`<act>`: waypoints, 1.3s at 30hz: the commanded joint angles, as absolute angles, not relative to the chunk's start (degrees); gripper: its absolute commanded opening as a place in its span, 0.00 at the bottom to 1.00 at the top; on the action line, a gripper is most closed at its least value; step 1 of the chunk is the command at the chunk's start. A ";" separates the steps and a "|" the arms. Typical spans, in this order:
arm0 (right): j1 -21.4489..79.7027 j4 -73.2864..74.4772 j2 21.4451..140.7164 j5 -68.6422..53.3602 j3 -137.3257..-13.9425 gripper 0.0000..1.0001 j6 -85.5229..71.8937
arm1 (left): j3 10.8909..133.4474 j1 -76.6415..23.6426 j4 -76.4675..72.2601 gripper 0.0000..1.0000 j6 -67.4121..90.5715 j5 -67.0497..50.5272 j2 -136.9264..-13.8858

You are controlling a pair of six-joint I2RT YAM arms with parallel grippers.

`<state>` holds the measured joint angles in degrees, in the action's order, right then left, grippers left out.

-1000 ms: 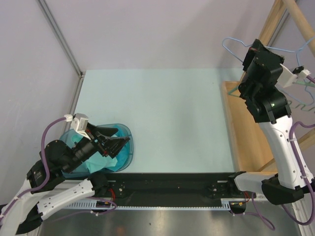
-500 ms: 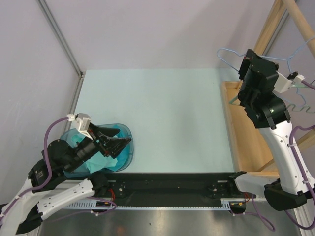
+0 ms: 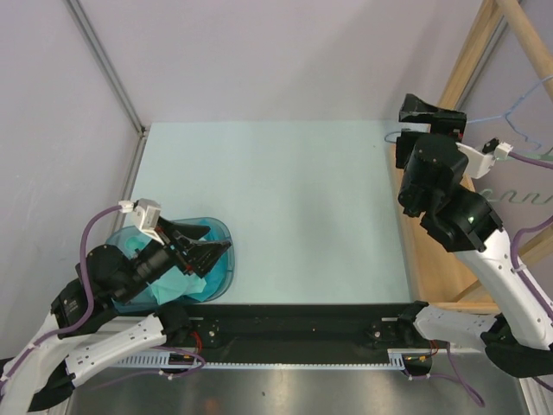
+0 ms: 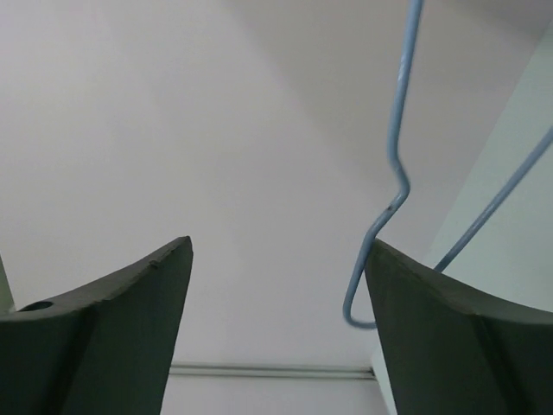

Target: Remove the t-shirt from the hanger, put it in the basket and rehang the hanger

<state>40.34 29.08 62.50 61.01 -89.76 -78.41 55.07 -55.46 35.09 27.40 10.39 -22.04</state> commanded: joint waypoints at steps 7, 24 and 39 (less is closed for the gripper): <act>52.55 27.69 58.01 74.17 -86.84 1.00 -57.70 | 53.26 -55.37 32.78 0.87 26.81 9.67 -22.94; 81.46 6.70 62.90 74.28 -84.37 1.00 -7.32 | 50.01 -55.46 27.07 0.93 28.39 4.31 -27.07; 90.08 -3.60 54.59 53.96 -42.30 1.00 -39.97 | 26.58 -55.46 16.53 1.00 37.52 -5.79 -14.16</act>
<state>88.58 3.42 61.06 55.83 -49.58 -28.42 33.10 -55.46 22.72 32.42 -0.36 -18.46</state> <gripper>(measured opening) 0.995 0.996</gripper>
